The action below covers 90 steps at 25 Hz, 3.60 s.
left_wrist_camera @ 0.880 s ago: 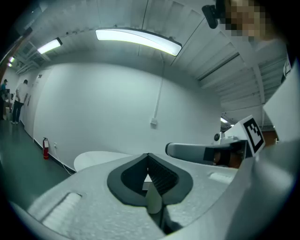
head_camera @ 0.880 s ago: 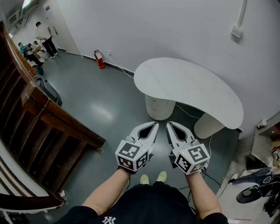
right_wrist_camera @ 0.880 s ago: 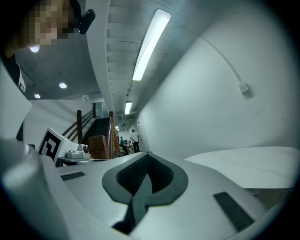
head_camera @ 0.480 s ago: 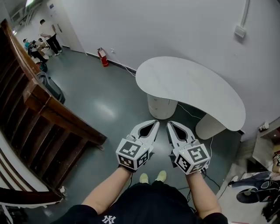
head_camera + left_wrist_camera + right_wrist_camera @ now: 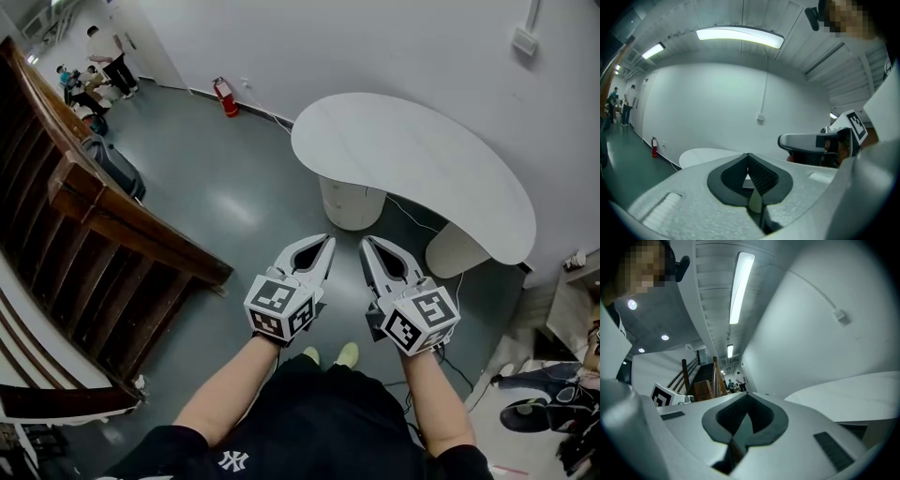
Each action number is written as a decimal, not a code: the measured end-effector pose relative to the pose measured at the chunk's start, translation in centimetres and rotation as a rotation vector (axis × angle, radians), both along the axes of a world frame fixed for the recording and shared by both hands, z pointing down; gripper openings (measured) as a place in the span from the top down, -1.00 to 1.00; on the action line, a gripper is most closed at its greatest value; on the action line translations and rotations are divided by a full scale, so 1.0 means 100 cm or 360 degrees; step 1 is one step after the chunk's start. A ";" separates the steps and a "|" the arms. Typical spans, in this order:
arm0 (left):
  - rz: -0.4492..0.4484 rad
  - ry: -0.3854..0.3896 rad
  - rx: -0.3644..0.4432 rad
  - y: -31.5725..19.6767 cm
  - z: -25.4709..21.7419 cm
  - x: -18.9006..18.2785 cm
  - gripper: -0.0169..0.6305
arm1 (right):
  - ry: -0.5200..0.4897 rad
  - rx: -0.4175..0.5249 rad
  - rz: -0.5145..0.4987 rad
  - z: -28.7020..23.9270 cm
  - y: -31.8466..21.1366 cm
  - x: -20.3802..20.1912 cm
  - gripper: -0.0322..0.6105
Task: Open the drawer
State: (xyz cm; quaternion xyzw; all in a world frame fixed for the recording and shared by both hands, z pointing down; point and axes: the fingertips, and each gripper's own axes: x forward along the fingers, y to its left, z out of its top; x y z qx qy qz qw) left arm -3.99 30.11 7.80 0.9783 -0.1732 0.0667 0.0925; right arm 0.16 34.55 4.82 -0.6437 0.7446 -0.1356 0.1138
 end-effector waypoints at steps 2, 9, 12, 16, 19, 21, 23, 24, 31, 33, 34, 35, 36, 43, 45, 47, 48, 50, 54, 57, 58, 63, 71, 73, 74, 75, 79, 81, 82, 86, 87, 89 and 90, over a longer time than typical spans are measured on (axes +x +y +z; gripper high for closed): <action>-0.0016 -0.0012 0.0006 -0.001 0.007 0.005 0.91 | -0.0013 -0.0002 -0.0002 0.005 0.001 0.007 0.85; -0.0049 -0.0042 -0.0008 -0.005 0.036 0.009 0.91 | -0.0064 -0.0032 -0.0008 0.033 -0.004 0.016 0.85; -0.0058 -0.0046 -0.0017 -0.021 0.047 0.010 0.91 | -0.0066 -0.0050 -0.0007 0.040 -0.018 0.015 0.85; -0.0060 -0.0055 -0.0040 -0.054 0.061 0.023 0.91 | -0.0056 -0.0085 -0.0007 0.049 -0.050 0.024 0.85; -0.0061 -0.0065 -0.0057 -0.084 0.076 0.037 0.91 | -0.0059 -0.0103 -0.0005 0.056 -0.079 0.036 0.86; -0.0063 -0.0073 -0.0057 -0.105 0.085 0.045 0.91 | -0.0058 -0.0120 -0.0006 0.062 -0.099 0.043 0.85; -0.0059 -0.0086 -0.0050 -0.131 0.094 0.050 0.91 | -0.0057 -0.0144 0.0004 0.069 -0.124 0.046 0.86; -0.0056 -0.0095 -0.0045 -0.145 0.100 0.053 0.91 | -0.0056 -0.0155 0.0010 0.073 -0.138 0.047 0.86; -0.0019 -0.0165 -0.0050 -0.224 0.154 0.080 0.91 | -0.0049 -0.0249 0.0048 0.117 -0.214 0.069 0.85; -0.0012 -0.0180 -0.0058 -0.241 0.173 0.090 0.91 | -0.0044 -0.0284 0.0057 0.134 -0.230 0.077 0.86; -0.0014 -0.0186 -0.0064 -0.248 0.183 0.095 0.91 | -0.0040 -0.0303 0.0056 0.144 -0.237 0.081 0.85; -0.0017 -0.0194 -0.0073 -0.255 0.194 0.100 0.91 | -0.0034 -0.0321 0.0052 0.154 -0.243 0.084 0.85; -0.0020 -0.0203 -0.0081 -0.261 0.206 0.104 0.91 | -0.0028 -0.0335 0.0044 0.165 -0.249 0.087 0.85; -0.0015 -0.0270 -0.0089 -0.295 0.304 0.144 0.91 | 0.0006 -0.0417 -0.0033 0.259 -0.288 0.114 0.85; -0.0026 -0.0272 -0.0089 -0.312 0.336 0.150 0.91 | 0.0013 -0.0432 -0.0054 0.288 -0.302 0.116 0.85; -0.0061 -0.0272 -0.0109 -0.329 0.369 0.151 0.91 | 0.0004 -0.0463 -0.0075 0.318 -0.314 0.114 0.86; -0.0083 -0.0273 -0.0124 -0.334 0.385 0.152 0.91 | -0.0006 -0.0485 -0.0086 0.333 -0.317 0.114 0.86; -0.0115 -0.0272 -0.0143 -0.343 0.413 0.155 0.91 | -0.0021 -0.0514 -0.0093 0.360 -0.320 0.113 0.85; -0.0122 -0.0259 -0.0125 -0.358 0.454 0.164 0.91 | -0.0049 -0.0525 -0.0090 0.400 -0.327 0.109 0.86; -0.0105 -0.0254 -0.0100 -0.364 0.470 0.176 0.91 | -0.0058 -0.0526 -0.0098 0.418 -0.331 0.110 0.86; -0.0105 -0.0254 -0.0093 -0.366 0.473 0.180 0.91 | -0.0060 -0.0524 -0.0098 0.421 -0.332 0.113 0.85; -0.0100 -0.0268 -0.0055 -0.378 0.489 0.195 0.74 | -0.0058 -0.0511 -0.0072 0.430 -0.336 0.127 0.86; -0.0093 -0.0331 0.0010 -0.393 0.510 0.210 0.61 | -0.0086 -0.0523 -0.0015 0.442 -0.337 0.139 0.85; -0.0094 -0.0347 0.0011 -0.396 0.514 0.213 0.61 | -0.0090 -0.0529 -0.0008 0.444 -0.337 0.139 0.86; -0.0096 -0.0357 0.0008 -0.397 0.516 0.215 0.61 | -0.0091 -0.0532 -0.0006 0.445 -0.337 0.139 0.85; -0.0099 -0.0368 0.0006 -0.398 0.518 0.216 0.61 | -0.0091 -0.0534 -0.0003 0.445 -0.336 0.140 0.86; -0.0101 -0.0365 0.0000 -0.398 0.519 0.217 0.62 | -0.0085 -0.0539 0.0008 0.442 -0.334 0.142 0.86; -0.0097 -0.0366 -0.0007 -0.398 0.519 0.217 0.62 | -0.0089 -0.0544 0.0014 0.440 -0.332 0.143 0.86; -0.0093 -0.0370 -0.0011 -0.398 0.518 0.217 0.62 | -0.0092 -0.0546 0.0018 0.440 -0.332 0.144 0.85; -0.0064 -0.0385 -0.0028 -0.395 0.518 0.219 0.62 | -0.0102 -0.0543 0.0022 0.435 -0.331 0.143 0.86; -0.0060 -0.0387 -0.0033 -0.393 0.519 0.217 0.62 | -0.0104 -0.0544 0.0018 0.434 -0.330 0.142 0.85; -0.0060 -0.0391 -0.0043 -0.390 0.520 0.209 0.62 | -0.0112 -0.0548 0.0012 0.432 -0.329 0.137 0.86; -0.0062 -0.0395 -0.0046 -0.388 0.520 0.204 0.62 | -0.0117 -0.0550 0.0012 0.431 -0.329 0.134 0.85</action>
